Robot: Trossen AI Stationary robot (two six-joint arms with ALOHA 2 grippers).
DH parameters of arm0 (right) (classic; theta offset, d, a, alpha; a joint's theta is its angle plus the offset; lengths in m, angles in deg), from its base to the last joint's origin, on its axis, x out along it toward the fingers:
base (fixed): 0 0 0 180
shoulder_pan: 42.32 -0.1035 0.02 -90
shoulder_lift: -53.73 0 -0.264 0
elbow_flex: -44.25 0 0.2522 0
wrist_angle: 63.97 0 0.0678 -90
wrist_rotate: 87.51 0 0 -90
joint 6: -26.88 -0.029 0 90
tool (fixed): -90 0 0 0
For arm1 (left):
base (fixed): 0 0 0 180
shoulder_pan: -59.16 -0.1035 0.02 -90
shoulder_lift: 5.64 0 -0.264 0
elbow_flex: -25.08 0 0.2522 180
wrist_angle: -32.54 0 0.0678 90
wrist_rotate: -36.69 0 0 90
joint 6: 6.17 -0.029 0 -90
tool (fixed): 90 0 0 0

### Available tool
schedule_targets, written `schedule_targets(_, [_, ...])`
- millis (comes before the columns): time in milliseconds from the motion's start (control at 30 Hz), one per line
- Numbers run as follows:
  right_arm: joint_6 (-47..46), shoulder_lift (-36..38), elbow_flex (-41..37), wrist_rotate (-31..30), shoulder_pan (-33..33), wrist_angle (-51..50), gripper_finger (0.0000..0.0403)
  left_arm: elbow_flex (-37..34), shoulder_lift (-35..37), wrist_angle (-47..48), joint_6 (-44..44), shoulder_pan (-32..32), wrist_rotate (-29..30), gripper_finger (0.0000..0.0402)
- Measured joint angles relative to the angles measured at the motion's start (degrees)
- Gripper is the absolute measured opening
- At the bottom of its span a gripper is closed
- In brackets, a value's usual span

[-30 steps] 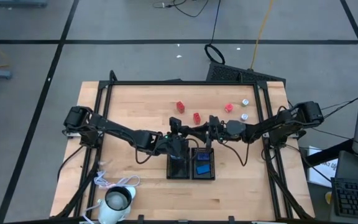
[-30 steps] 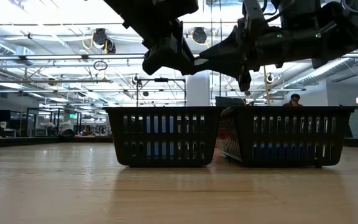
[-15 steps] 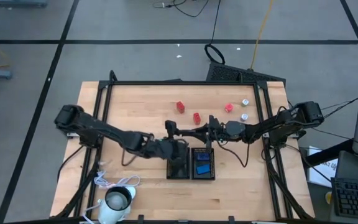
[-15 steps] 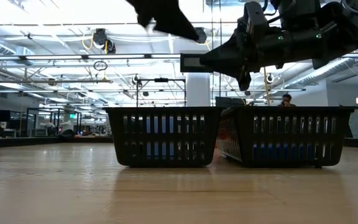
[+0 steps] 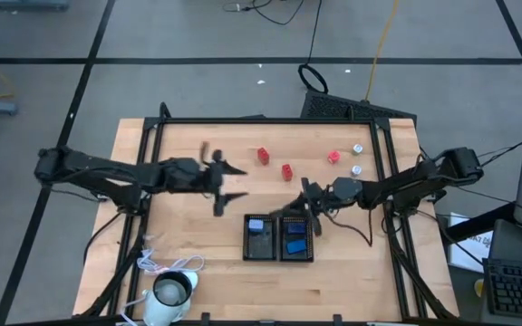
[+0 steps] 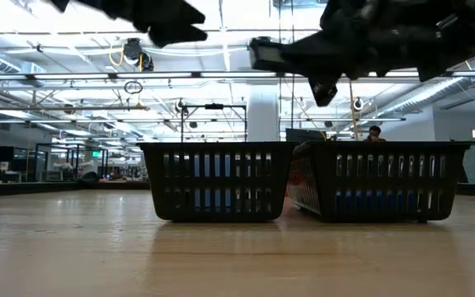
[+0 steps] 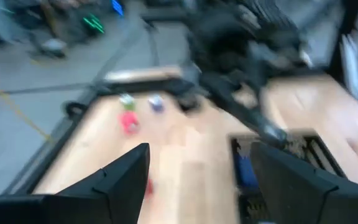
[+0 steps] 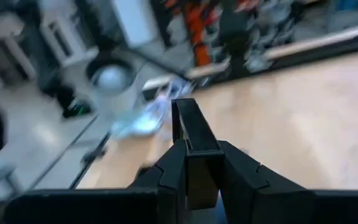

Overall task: Pick & Place Office items
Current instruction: Put the black digital clock into the right black basket

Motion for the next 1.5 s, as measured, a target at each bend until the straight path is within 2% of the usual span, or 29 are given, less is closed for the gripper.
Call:
schedule_targets(100, [0.07,-0.01,-0.02,1.00,-2.30,-4.21,0.0057,-9.12,4.57,-10.81,3.80,-1.99,1.29,0.0271])
schedule_targets(200, [-0.83,-1.27,-0.02,-0.95,-5.19,-8.31,0.0057,-15.52,7.57,-20.60,6.74,-3.06,1.26,0.0274])
schedule_targets(367, [-1.45,-3.22,-0.02,-5.40,-9.65,-10.79,0.0057,-20.44,9.30,-28.55,7.16,-3.46,1.11,0.0283])
schedule_targets(633, [-0.77,-2.54,-0.04,-12.70,-14.13,-17.60,0.0057,-20.59,9.01,-29.55,7.23,-3.44,1.00,0.0275])
schedule_targets(800, [-1.33,-2.54,-0.04,-12.80,-14.22,-21.46,0.0057,-20.59,8.89,-29.63,7.29,-3.42,0.98,0.0268])
schedule_targets(1233, [-1.44,-2.70,-0.04,-12.67,-14.06,-22.31,0.0071,-20.59,8.89,-29.61,11.60,-3.42,0.99,0.0265])
schedule_targets(1500, [-1.47,-2.70,-0.04,-12.69,-13.36,-20.72,0.0108,-20.60,8.89,-29.61,11.73,-3.42,1.00,0.0266])
